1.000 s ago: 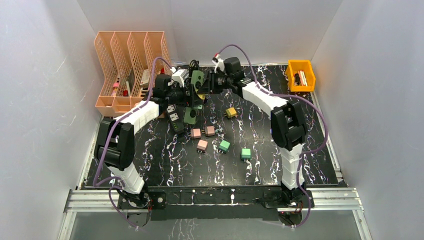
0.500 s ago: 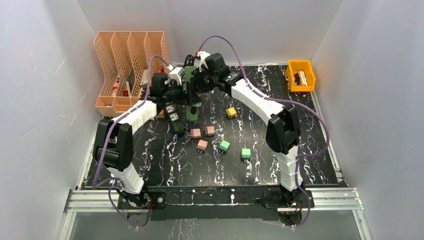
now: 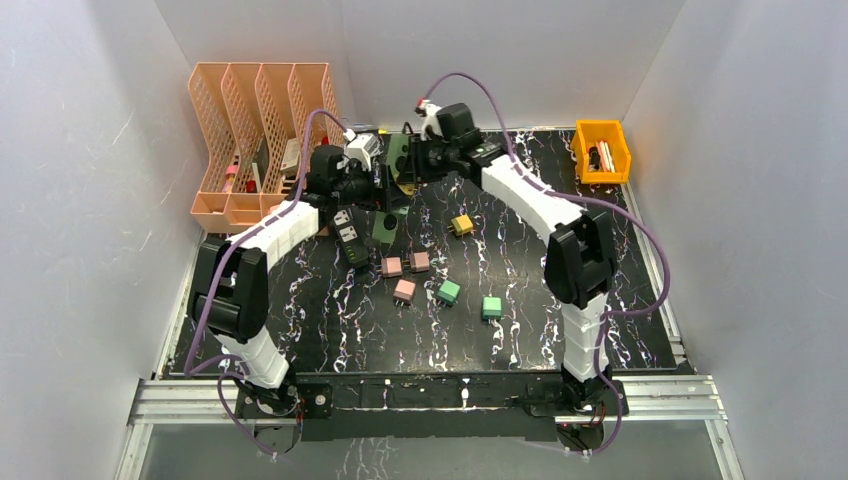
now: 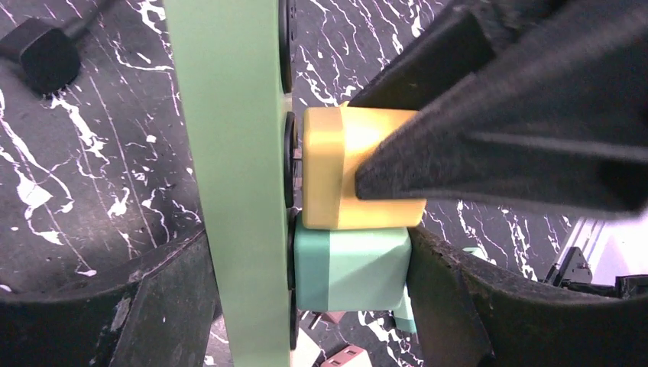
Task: Pull the plug off the socket
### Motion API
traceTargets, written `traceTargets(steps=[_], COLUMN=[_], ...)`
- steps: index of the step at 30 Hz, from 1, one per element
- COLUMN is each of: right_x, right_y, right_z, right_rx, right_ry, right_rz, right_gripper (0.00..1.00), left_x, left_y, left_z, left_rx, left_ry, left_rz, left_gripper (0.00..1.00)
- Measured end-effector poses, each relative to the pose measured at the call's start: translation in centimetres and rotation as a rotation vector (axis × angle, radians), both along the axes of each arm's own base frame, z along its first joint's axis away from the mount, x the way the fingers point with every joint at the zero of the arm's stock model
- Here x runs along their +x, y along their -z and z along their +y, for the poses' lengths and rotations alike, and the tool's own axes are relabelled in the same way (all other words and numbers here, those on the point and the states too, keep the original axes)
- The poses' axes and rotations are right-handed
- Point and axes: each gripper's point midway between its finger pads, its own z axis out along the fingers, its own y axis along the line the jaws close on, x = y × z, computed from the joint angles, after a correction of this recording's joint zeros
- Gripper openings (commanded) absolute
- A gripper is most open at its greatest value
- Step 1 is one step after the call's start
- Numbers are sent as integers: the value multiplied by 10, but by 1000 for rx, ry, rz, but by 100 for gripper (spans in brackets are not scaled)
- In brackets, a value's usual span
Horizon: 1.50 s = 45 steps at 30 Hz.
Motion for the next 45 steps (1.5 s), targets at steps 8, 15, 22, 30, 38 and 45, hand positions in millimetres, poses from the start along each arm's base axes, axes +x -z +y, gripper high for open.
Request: traceTargets(steps=[8,15,22,30,38,45], right_x=[-1,-5,-5,15,-32,6], right_y=[-4,12,-6,-11,-29,71], right_z=[8,-20,2,-64,-78,-225], right_rx=[-16,119,-68,83,90,40], right_ry=[-14,-20,-11,48,22,450], right_rz=[-120,108,-127,46,-19,189], right_gripper=[0,0,0,0,0,0], left_x=[0,-8,-1,11,14,14], left_y=[1,4,2,14,16,16], left_z=[6,-10,2,22,27,27], left_rx=[1,5,3,56,68,63], left_ry=[1,37,10,-94,-118,-123], left_rz=[12,16,16,38,38,43], left_gripper=[46,46,46,46,46,46])
